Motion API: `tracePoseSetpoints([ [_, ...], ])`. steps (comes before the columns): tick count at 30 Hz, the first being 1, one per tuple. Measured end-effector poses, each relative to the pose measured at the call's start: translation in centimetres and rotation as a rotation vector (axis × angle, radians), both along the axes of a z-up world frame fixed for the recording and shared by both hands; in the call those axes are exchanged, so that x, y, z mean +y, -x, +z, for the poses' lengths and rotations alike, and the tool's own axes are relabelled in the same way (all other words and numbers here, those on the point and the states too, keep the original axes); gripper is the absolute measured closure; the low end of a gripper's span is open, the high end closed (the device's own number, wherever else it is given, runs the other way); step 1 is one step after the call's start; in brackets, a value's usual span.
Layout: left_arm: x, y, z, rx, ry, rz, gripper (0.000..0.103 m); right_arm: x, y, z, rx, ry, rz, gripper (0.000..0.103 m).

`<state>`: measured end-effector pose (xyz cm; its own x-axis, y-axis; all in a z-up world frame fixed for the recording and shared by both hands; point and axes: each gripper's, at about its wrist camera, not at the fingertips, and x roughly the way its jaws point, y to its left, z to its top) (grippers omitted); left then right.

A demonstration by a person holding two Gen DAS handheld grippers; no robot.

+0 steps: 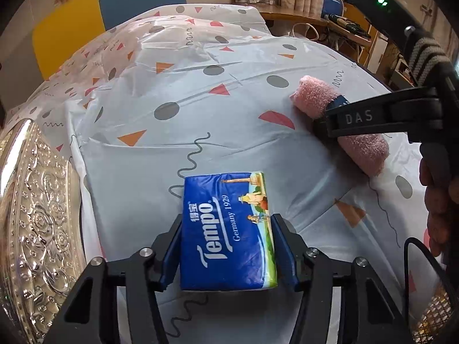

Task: Organize soft objects
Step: 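Carry the Tempo pack into the gold tray and open the left tool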

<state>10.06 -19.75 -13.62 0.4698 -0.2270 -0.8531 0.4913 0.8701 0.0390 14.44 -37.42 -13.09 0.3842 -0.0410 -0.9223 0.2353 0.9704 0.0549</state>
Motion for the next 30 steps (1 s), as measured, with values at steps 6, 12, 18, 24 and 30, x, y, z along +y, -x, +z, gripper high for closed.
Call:
tracePoseSetpoints([
  [6,-0.6,0.0,0.0,-0.016,-0.006,-0.004,0.051,1.0,0.1,0.2,-0.004,0.057,0.021,0.063],
  [12,-0.9,-2.7,2.3,0.051,0.05,0.037,0.052,1.4,-0.1,0.3,-0.017,0.077,0.037,0.064],
  [18,-0.5,-5.2,8.7,-0.03,0.129,0.084,0.051,1.9,-0.1,0.4,-0.018,0.092,0.04,0.064],
  [24,3.3,-8.1,14.3,-0.148,0.149,0.179,0.051,2.4,-0.1,0.2,-0.019,0.134,0.068,0.065],
  [30,10.3,-9.3,18.8,-0.237,0.142,0.271,0.051,2.9,-0.1,0.2,-0.024,0.17,0.087,0.065],
])
